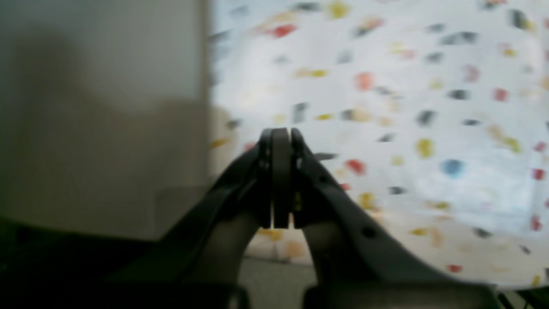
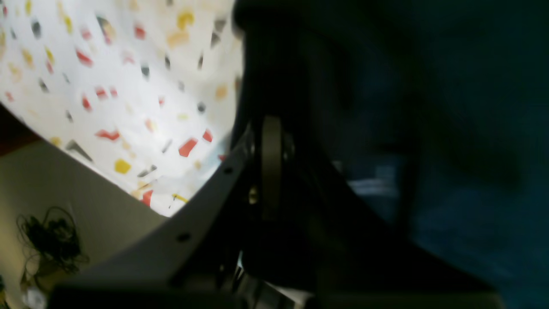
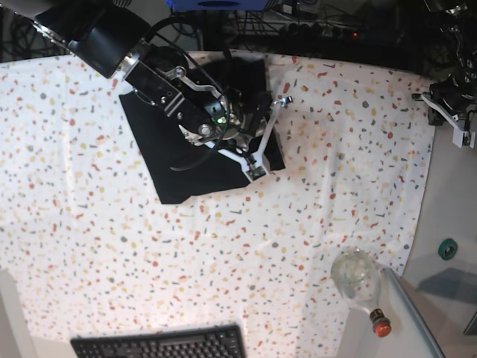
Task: Layout the t-shirt on the table in an organized manner, then fold the t-shirt properly
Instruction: 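Grasp the bundle's edges with both grippers and square it, then smooth the bundle's edge with the left gripper, sweeping along its side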
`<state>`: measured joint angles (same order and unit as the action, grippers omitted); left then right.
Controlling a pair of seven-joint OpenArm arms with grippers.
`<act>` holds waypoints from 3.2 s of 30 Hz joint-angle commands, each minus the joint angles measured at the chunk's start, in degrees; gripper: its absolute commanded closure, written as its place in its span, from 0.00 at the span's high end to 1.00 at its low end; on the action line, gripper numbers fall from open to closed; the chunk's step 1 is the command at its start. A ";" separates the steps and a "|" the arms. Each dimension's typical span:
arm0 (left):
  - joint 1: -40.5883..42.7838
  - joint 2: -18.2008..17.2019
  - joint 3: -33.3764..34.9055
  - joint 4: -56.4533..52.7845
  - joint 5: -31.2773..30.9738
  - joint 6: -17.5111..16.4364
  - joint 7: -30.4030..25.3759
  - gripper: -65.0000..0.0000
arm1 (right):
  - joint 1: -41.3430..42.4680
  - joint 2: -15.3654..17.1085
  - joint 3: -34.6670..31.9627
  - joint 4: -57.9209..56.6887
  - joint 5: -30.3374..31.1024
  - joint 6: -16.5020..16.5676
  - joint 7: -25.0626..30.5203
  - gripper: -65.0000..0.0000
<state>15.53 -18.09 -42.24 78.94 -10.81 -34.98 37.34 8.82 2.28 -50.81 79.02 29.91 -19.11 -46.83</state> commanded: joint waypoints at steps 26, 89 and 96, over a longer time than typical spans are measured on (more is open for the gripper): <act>1.83 -1.56 -0.79 -0.47 -0.84 -0.23 -0.82 0.00 | 1.33 3.39 2.67 12.80 0.29 -7.57 -1.30 0.00; -9.42 17.69 37.54 -18.15 -23.43 0.56 -0.90 1.00 | -12.56 18.51 33.71 18.60 0.64 -5.72 -0.42 0.00; -14.08 17.69 38.06 -23.51 -16.49 4.34 -0.82 0.46 | -17.04 17.45 50.76 18.25 0.37 7.82 -0.42 0.00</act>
<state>0.56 -0.36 -4.45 56.23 -31.92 -33.80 31.64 -8.88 19.05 -0.30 96.40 30.22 -11.25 -48.18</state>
